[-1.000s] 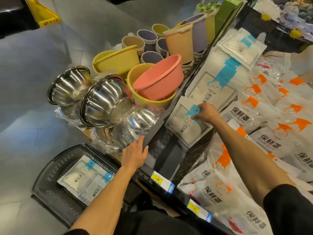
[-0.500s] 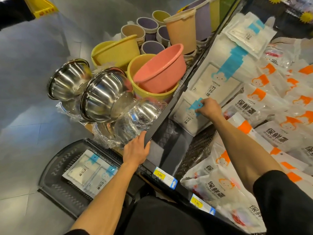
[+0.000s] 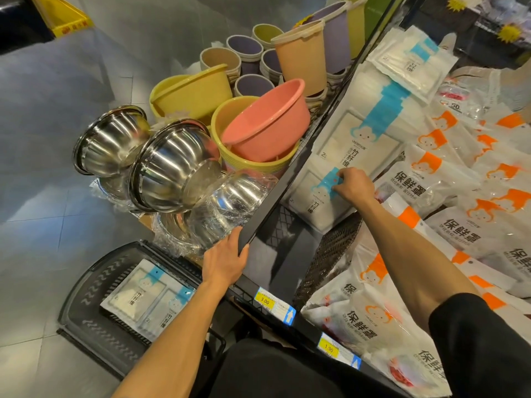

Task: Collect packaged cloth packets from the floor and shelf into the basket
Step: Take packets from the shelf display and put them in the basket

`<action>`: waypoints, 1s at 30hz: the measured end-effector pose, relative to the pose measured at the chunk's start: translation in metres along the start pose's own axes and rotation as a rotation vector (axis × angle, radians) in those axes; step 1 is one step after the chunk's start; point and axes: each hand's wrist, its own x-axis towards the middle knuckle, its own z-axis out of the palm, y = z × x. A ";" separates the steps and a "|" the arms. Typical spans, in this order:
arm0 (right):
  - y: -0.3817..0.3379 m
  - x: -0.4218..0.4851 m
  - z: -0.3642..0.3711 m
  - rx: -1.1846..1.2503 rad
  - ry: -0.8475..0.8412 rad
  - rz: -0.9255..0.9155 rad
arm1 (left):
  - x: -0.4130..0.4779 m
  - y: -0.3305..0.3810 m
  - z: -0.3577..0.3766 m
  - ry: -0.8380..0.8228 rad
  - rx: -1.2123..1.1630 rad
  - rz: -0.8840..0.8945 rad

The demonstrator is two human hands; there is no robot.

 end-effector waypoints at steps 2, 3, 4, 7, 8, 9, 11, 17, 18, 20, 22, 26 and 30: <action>-0.001 -0.002 -0.002 -0.001 0.009 -0.013 | 0.000 0.000 -0.001 -0.002 0.001 -0.001; -0.001 -0.003 -0.005 0.002 0.019 -0.018 | 0.000 0.000 -0.001 -0.002 0.001 0.004; -0.003 -0.006 -0.008 0.001 0.029 -0.021 | -0.001 0.000 -0.001 -0.001 -0.001 0.008; -0.006 -0.014 -0.014 -0.013 0.049 -0.018 | -0.002 0.000 -0.001 0.000 -0.001 0.021; -0.007 -0.018 -0.015 -0.022 0.050 -0.024 | -0.002 0.000 -0.001 0.000 0.006 0.024; -0.008 -0.023 -0.016 -0.039 0.048 -0.034 | -0.001 0.000 -0.002 -0.008 0.017 0.029; -0.009 -0.035 -0.017 -0.098 0.042 -0.059 | -0.002 0.003 -0.003 -0.042 0.034 0.042; -0.011 -0.069 -0.033 -0.123 0.081 -0.080 | -0.002 0.008 -0.029 -0.118 0.220 0.128; -0.012 -0.076 -0.034 -0.135 0.072 -0.084 | -0.001 0.010 -0.037 -0.123 0.242 0.141; -0.019 -0.094 -0.034 -0.139 0.062 -0.068 | -0.001 0.014 -0.056 -0.117 0.273 0.182; -0.029 -0.115 -0.027 -0.120 0.065 -0.045 | -0.002 0.019 -0.074 -0.091 0.310 0.242; -0.049 -0.161 -0.001 -0.095 0.043 -0.045 | -0.004 0.027 -0.102 -0.037 0.409 0.350; -0.056 -0.199 0.010 -0.097 0.014 -0.034 | -0.013 0.034 -0.115 -0.034 0.465 0.394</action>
